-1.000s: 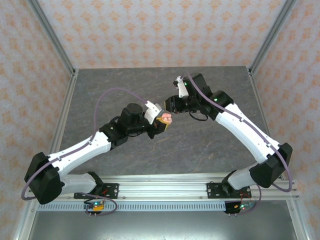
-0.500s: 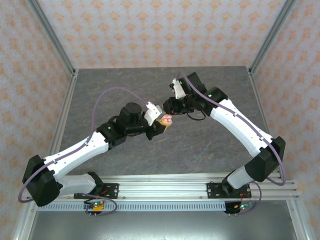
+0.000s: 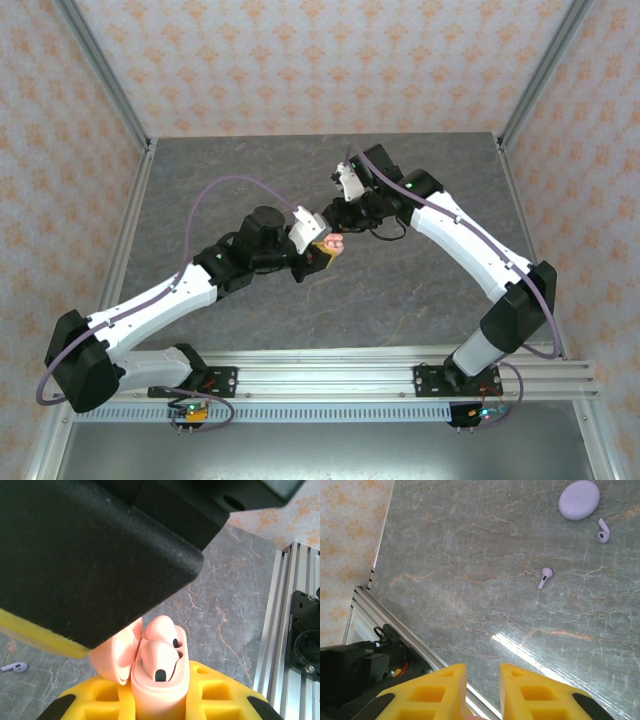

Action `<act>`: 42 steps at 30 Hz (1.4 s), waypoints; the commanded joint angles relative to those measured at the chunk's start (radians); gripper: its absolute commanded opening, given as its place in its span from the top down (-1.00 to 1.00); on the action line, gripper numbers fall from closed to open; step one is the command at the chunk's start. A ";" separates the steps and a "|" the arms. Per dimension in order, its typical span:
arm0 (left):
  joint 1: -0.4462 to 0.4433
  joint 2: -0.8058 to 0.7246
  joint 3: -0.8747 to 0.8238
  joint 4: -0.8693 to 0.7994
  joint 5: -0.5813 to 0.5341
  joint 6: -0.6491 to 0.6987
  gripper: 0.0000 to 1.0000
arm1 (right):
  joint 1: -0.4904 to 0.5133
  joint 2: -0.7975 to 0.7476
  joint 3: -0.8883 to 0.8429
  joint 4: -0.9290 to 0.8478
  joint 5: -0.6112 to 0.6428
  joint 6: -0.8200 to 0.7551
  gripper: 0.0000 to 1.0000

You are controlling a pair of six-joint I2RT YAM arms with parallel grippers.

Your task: Insert the wireless bluetooth earbuds into the charging case

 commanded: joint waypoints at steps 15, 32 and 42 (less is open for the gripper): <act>-0.009 0.021 0.049 0.015 -0.202 -0.062 1.00 | 0.002 -0.004 0.009 -0.086 -0.016 -0.051 0.49; 0.035 0.045 0.022 0.050 -0.214 -0.178 1.00 | -0.095 -0.125 -0.108 0.077 0.273 0.148 0.40; 0.193 0.149 0.087 -0.011 -0.140 -0.336 1.00 | -0.206 -0.272 -0.314 0.187 0.328 0.176 0.39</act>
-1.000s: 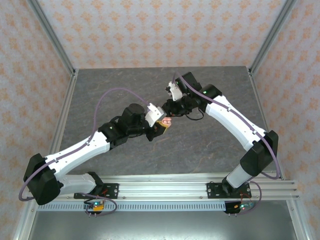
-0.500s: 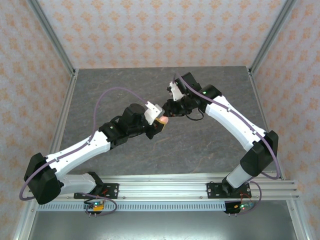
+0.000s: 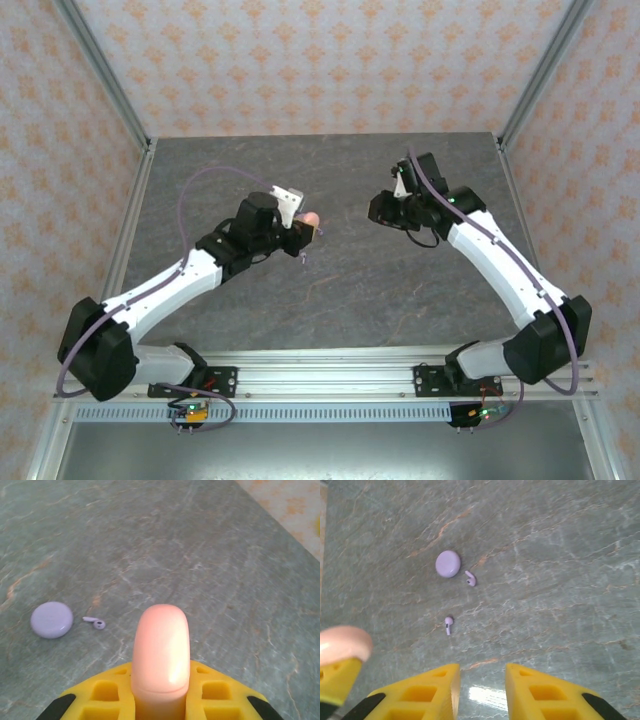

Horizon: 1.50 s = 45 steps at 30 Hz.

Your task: Insert the wireless bluetooth earbuds into the charging case

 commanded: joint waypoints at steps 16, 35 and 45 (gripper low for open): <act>0.215 0.260 0.185 -0.060 0.116 -0.152 0.98 | -0.016 -0.119 -0.187 0.077 0.133 -0.021 0.38; 0.327 0.608 0.439 -0.176 0.123 -0.177 0.93 | -0.016 -0.152 -0.260 0.078 0.101 -0.002 0.38; 0.360 0.755 0.528 -0.187 0.107 -0.200 0.85 | -0.016 -0.155 -0.271 0.086 0.079 0.010 0.38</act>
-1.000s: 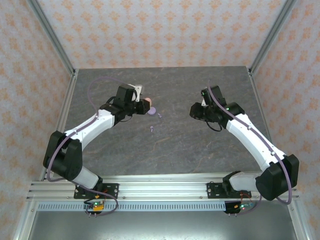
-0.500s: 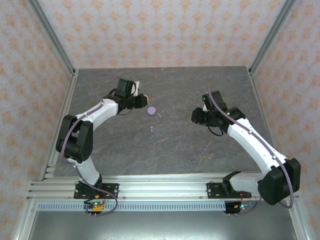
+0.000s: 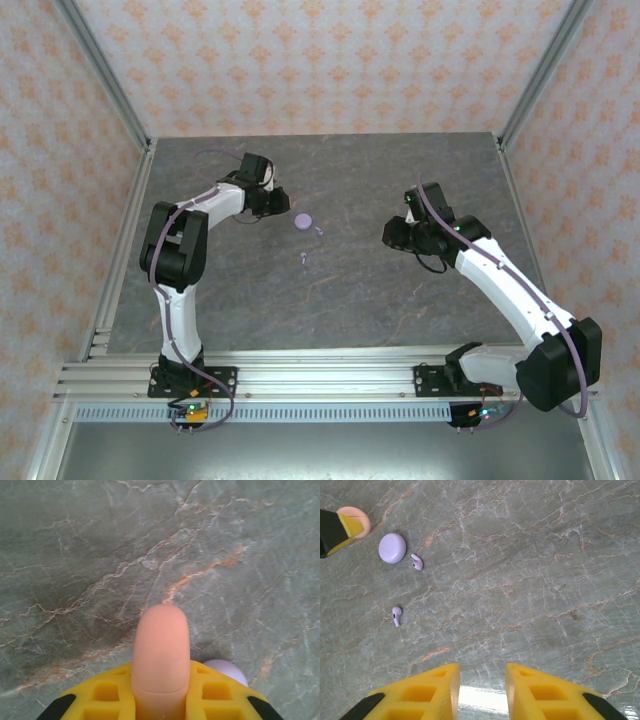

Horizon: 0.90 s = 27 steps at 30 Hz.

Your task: Insert the wireless bluetooth earbuds into the charging case

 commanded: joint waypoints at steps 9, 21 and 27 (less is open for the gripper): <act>0.025 0.095 0.074 -0.033 -0.028 -0.033 0.66 | -0.006 -0.020 -0.027 0.020 -0.009 0.011 0.38; 0.025 0.038 0.068 -0.114 -0.213 0.052 -0.16 | -0.004 -0.019 -0.030 0.020 -0.004 -0.001 0.38; 0.023 -0.044 0.052 -0.155 -0.266 0.112 -0.18 | -0.005 -0.019 -0.036 0.021 -0.006 -0.007 0.36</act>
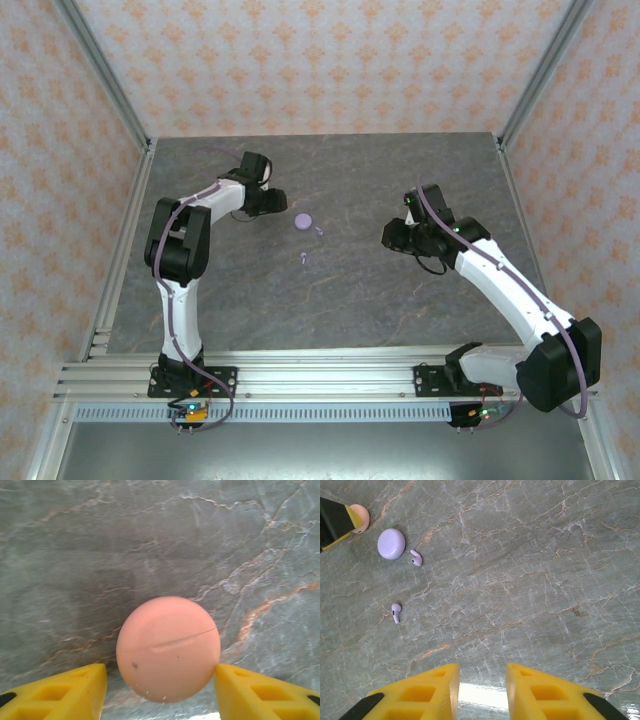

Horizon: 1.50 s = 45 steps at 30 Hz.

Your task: Insert the wireless bluetooth earbuds into the charging case

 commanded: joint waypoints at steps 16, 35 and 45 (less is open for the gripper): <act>-0.174 -0.120 0.024 -0.144 -0.210 0.193 -0.38 | -0.004 -0.005 -0.025 0.007 -0.010 -0.019 0.32; -0.227 0.097 0.223 -0.272 -0.108 0.239 -0.50 | -0.005 -0.011 -0.042 -0.003 0.011 -0.024 0.28; -0.227 0.146 0.245 -0.290 -0.084 0.240 -0.42 | -0.005 -0.006 -0.041 -0.004 0.011 -0.024 0.28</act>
